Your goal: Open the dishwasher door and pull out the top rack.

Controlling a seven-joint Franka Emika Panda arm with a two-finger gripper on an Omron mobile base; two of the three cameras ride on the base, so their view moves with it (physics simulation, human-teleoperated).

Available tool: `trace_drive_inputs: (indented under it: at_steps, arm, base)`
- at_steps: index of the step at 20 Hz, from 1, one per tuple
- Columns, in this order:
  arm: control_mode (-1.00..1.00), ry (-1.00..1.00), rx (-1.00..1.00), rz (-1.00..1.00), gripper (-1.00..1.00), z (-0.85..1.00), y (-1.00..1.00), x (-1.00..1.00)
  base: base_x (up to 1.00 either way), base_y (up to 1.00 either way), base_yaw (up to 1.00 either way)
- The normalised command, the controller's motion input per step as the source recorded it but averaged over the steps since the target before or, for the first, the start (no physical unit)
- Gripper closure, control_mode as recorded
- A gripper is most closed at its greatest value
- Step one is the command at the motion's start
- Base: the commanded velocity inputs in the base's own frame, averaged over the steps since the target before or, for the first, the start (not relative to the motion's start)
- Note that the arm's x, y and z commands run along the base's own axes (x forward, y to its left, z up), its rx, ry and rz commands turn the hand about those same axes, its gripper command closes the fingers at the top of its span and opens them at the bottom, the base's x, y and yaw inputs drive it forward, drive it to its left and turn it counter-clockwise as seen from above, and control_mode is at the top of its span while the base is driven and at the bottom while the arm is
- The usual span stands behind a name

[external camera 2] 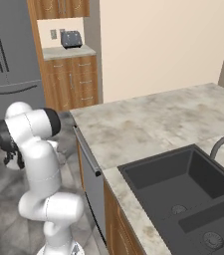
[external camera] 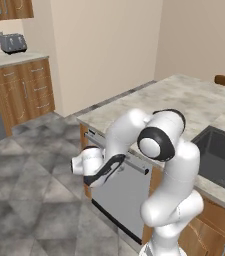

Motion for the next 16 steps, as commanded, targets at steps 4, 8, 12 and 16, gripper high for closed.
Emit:
trace_drive_inputs:
  at_steps: [4,8,12,16]
  arm:
    - [-1.0,0.0,0.0,0.11,-1.0,0.03,-0.43,0.27]
    - [-1.0,0.0,-0.01,0.11,-1.0,-0.2,-0.28,0.42]
    - [-1.0,-0.04,-0.02,0.09,-1.0,-0.32,-0.08,0.41]
    - [-1.0,-0.08,-0.03,0.09,-1.0,-0.46,-0.04,0.38]
  base:
    - [0.0,0.0,0.0]
    - [0.0,0.0,0.0]
    - [0.0,0.0,0.0]
    - [0.0,0.0,0.0]
